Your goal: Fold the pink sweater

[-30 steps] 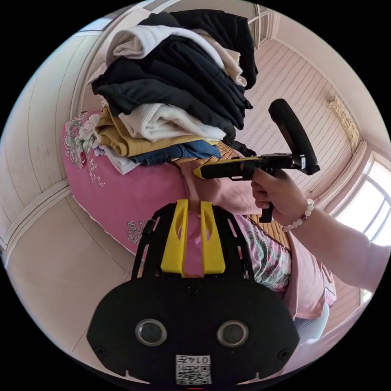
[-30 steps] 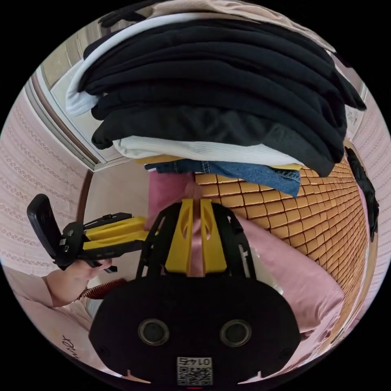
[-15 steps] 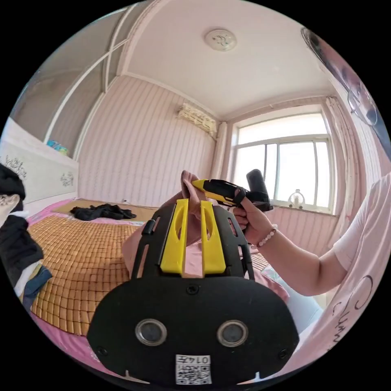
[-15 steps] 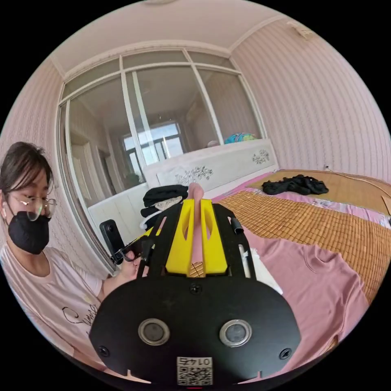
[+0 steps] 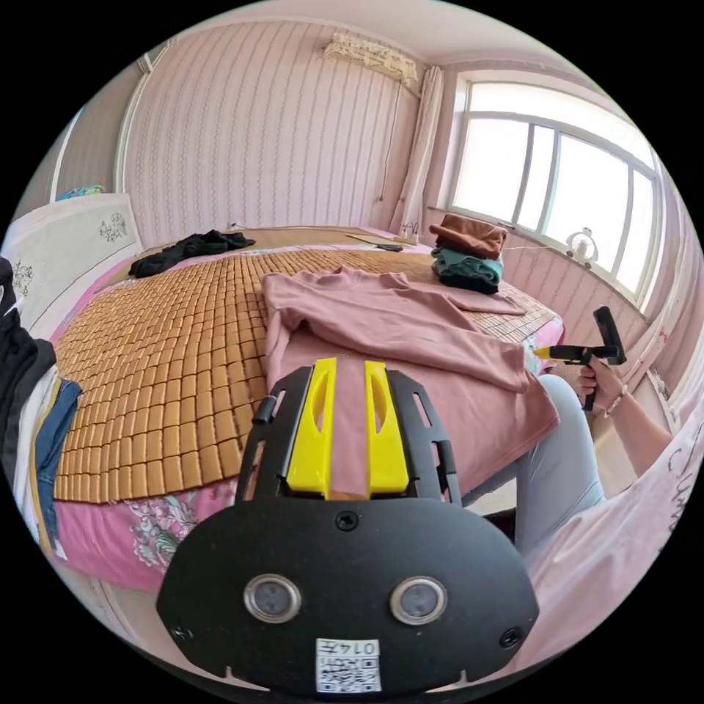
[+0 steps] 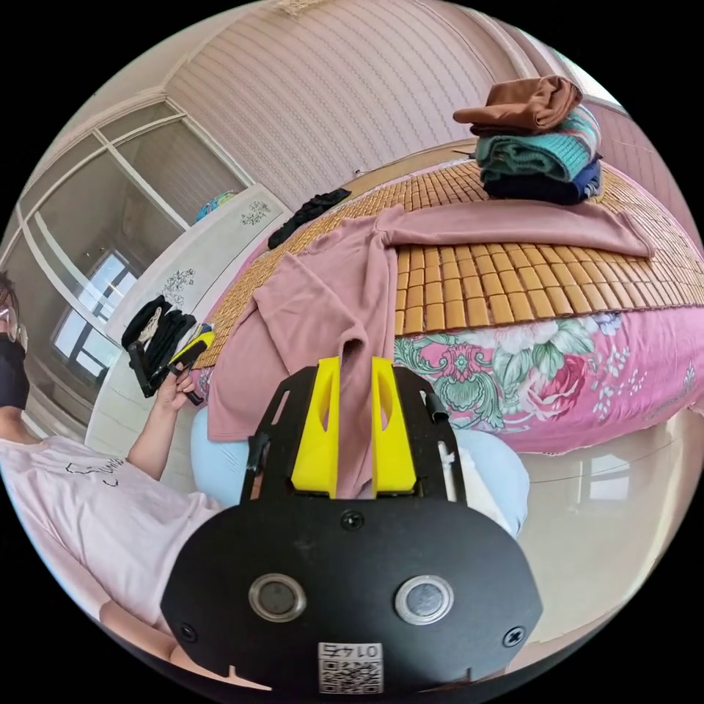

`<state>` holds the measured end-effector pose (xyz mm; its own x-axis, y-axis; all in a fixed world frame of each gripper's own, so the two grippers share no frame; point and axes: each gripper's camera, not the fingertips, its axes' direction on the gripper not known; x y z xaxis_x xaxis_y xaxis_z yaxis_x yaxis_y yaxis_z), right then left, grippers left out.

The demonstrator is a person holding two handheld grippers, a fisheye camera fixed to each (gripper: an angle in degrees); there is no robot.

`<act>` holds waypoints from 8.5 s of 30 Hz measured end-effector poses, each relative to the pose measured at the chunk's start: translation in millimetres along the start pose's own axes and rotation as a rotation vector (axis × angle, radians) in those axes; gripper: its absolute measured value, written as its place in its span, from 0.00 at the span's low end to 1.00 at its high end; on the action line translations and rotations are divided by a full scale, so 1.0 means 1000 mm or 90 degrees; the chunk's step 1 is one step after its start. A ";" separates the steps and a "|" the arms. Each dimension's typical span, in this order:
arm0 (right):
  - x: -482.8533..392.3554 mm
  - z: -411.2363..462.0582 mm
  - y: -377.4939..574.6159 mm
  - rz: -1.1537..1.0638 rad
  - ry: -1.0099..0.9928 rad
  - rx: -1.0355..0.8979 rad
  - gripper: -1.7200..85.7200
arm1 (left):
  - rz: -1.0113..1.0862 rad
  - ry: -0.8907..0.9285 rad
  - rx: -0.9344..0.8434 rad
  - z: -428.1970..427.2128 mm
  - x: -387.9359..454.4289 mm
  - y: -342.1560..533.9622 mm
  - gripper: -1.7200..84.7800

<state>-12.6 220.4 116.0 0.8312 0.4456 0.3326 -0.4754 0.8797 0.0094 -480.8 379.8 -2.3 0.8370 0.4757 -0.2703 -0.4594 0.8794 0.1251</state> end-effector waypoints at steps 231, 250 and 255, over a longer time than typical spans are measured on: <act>0.115 -0.007 -0.141 0.020 -0.118 -0.076 0.19 | -0.283 0.102 -0.159 0.156 -0.164 -0.066 0.10; 0.010 0.000 -0.177 -0.122 -0.131 -0.043 0.12 | -0.171 -0.009 -0.054 0.099 -0.122 -0.124 0.12; -0.006 0.048 -0.147 -0.082 0.096 -0.079 0.12 | -0.224 -0.050 -0.078 0.094 -0.132 -0.093 0.12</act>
<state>38.6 80.3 158.3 0.9206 0.3403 0.1917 -0.3316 0.9403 -0.0772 -520.8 236.7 111.2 0.9681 0.1485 -0.2019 -0.1673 0.9827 -0.0791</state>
